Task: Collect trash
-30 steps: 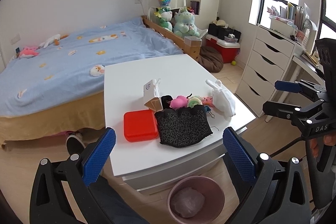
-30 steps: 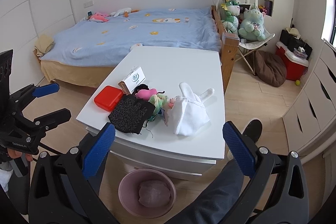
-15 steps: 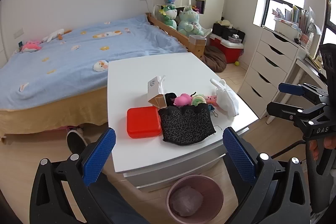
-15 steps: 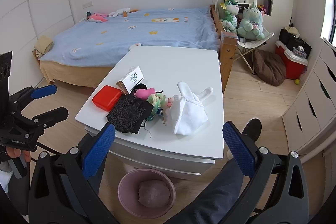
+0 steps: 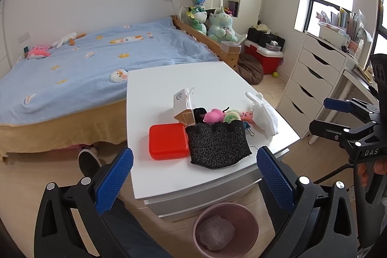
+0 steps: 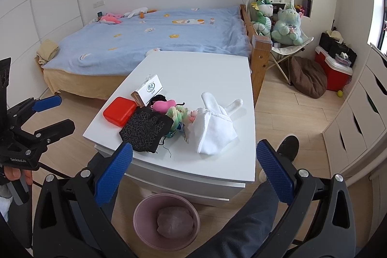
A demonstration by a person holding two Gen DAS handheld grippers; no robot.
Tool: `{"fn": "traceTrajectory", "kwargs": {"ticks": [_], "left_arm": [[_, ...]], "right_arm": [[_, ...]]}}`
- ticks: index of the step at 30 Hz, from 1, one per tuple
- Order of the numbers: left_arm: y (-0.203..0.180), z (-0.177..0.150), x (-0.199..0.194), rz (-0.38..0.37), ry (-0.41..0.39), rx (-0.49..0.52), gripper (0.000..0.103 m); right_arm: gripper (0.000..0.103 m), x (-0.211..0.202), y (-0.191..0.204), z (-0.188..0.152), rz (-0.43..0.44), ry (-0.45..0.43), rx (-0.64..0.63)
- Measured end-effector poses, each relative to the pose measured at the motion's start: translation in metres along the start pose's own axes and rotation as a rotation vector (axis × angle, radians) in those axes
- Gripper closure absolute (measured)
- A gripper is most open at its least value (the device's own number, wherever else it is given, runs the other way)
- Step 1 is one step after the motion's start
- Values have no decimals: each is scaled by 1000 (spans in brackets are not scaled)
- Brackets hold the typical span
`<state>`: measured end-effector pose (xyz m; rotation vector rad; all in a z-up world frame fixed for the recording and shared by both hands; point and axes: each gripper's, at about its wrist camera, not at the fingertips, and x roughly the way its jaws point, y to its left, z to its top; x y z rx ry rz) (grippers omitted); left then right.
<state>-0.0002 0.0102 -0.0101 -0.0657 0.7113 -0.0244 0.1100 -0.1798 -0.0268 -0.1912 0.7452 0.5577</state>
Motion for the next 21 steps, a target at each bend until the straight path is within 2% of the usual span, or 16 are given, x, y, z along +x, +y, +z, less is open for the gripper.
{"fn": "traceTrajectory", "kwargs": {"ticks": [12, 21], "left_arm": [[-3, 4, 1, 7, 3, 11, 5], [4, 6, 4, 10, 13, 1, 5]], "right_arm": [[3, 15, -6, 2, 17, 51, 3], [3, 48, -14, 24, 16, 134, -6]]}}
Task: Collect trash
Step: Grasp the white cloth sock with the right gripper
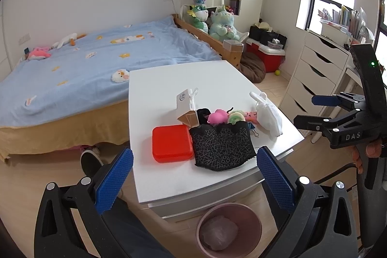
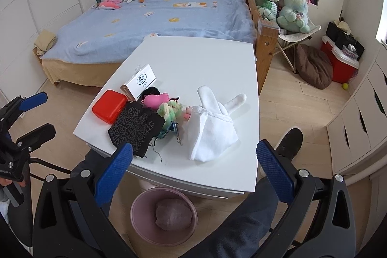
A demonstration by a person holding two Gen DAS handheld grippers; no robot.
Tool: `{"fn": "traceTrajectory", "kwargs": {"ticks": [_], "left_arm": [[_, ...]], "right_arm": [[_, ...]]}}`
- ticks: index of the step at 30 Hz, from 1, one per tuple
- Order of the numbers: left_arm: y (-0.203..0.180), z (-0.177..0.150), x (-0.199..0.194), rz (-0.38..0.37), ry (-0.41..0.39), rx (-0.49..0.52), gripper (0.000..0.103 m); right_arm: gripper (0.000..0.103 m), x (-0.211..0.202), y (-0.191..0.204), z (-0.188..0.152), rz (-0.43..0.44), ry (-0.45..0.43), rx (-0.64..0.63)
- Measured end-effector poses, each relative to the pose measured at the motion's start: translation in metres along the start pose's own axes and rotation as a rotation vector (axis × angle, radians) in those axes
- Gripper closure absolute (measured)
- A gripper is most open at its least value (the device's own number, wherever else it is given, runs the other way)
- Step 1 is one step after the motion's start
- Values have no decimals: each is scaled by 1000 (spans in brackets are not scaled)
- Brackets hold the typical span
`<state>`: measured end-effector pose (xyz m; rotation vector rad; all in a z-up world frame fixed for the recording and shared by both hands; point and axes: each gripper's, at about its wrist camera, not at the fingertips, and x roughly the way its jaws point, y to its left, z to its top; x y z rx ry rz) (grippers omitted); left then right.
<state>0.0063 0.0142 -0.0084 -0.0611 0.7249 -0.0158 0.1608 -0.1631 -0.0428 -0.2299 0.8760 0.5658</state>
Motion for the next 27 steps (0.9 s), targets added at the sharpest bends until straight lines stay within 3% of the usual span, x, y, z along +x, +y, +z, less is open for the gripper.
{"fn": "traceTrajectory", "kwargs": {"ticks": [8, 18, 27], "left_arm": [[10, -2, 4, 9, 16, -11, 5], [13, -7, 9, 13, 30, -14, 5], [17, -10, 12, 12, 40, -21, 5]], "right_arm": [[3, 38, -20, 28, 16, 113, 71], [5, 80, -32, 34, 52, 240, 147], [67, 89, -36, 29, 38, 262, 159]]}}
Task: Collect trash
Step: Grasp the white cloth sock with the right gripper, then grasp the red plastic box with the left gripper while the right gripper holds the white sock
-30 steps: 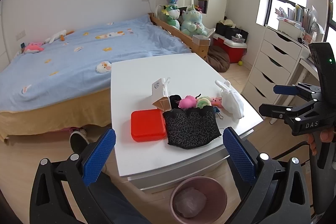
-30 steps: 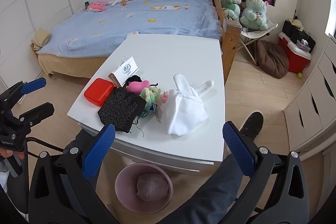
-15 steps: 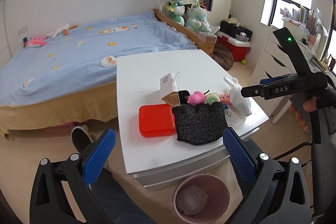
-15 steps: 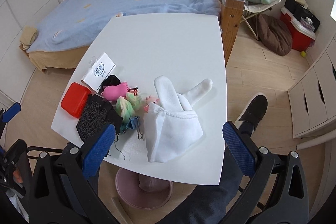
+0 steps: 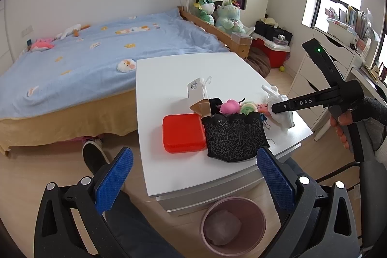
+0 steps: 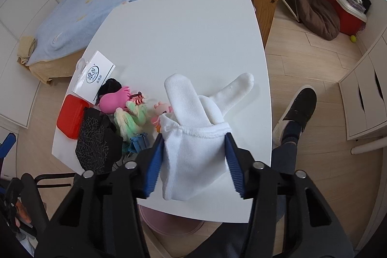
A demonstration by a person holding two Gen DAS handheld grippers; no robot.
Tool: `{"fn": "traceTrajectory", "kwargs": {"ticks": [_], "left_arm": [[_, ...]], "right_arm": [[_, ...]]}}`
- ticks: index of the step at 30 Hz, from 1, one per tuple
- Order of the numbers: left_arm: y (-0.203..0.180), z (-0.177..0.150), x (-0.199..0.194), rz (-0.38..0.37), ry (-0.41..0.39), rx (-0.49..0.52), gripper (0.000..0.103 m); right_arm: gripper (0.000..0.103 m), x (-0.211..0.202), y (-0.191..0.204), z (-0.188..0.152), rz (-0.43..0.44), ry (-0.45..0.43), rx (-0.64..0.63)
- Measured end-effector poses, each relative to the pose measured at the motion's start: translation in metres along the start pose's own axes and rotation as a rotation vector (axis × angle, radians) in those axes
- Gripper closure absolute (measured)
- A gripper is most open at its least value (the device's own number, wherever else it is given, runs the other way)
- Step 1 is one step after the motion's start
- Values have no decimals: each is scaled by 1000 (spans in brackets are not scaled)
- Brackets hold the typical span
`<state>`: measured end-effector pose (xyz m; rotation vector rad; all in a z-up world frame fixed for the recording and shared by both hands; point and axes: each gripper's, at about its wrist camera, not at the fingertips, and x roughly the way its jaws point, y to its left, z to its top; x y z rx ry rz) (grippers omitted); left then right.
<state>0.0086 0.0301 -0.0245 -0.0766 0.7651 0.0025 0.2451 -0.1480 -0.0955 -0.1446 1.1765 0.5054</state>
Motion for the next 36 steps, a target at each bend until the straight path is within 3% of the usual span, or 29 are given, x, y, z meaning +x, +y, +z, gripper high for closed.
{"fn": "traceTrajectory", "kwargs": {"ticks": [3, 6, 21, 36], "left_arm": [[0, 0, 1, -2, 0, -1, 5], [-1, 0, 2, -4, 1, 1, 5], [7, 19, 24, -6, 67, -5, 5], [19, 45, 89, 17, 300, -48, 5]], "right_arm": [[82, -5, -1, 0, -3, -17, -2], [86, -12, -2, 1, 2, -37, -5], [87, -73, 9, -4, 72, -151, -37], [87, -81, 10, -6, 90, -156, -55]]}}
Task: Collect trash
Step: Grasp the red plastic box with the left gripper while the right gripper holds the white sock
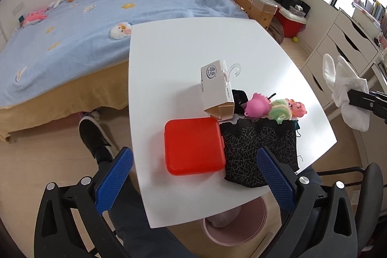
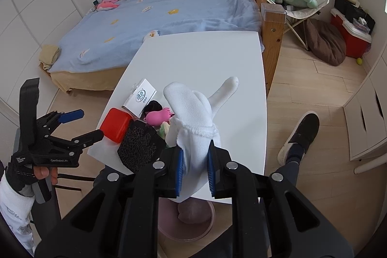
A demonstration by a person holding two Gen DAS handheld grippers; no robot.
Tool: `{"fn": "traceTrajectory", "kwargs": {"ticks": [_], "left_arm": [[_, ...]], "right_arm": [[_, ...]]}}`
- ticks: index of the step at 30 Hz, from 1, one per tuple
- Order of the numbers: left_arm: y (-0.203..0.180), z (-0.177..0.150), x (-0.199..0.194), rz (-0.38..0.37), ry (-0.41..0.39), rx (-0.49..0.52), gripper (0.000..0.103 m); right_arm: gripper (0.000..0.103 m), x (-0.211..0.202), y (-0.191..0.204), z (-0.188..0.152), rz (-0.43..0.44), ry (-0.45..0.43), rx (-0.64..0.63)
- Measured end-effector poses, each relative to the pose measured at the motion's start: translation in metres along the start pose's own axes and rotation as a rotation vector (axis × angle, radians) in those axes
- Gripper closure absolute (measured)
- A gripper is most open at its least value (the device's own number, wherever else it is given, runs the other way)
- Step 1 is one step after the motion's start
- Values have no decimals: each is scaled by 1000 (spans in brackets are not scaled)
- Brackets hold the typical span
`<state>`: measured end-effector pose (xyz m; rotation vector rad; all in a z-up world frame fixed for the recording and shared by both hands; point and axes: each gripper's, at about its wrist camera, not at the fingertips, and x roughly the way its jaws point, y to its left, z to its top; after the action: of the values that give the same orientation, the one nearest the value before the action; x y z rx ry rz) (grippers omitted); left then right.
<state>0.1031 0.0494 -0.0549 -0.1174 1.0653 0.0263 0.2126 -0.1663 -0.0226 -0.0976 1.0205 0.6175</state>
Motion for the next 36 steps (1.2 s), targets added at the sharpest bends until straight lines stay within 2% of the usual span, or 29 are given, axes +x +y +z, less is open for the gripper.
{"fn": "traceTrajectory", "kwargs": {"ticks": [11, 20, 26, 29, 31, 32, 36], "left_arm": [[5, 6, 32, 50, 93, -20, 5], [12, 6, 45, 74, 118, -39, 5], [14, 5, 54, 60, 121, -52, 6], [13, 6, 52, 70, 105, -36, 15], [13, 9, 50, 95, 94, -24, 32], [14, 10, 49, 93, 90, -32, 35], [15, 10, 48, 81, 83, -26, 38]], "right_arm": [[86, 2, 0, -3, 3, 5, 0], [86, 8, 5, -5, 7, 13, -8], [86, 10, 6, -4, 8, 20, -13], [86, 12, 6, -5, 8, 23, -16], [86, 12, 7, -5, 10, 25, -14], [86, 13, 7, -5, 11, 25, -15], [86, 15, 8, -7, 13, 27, -18]]}}
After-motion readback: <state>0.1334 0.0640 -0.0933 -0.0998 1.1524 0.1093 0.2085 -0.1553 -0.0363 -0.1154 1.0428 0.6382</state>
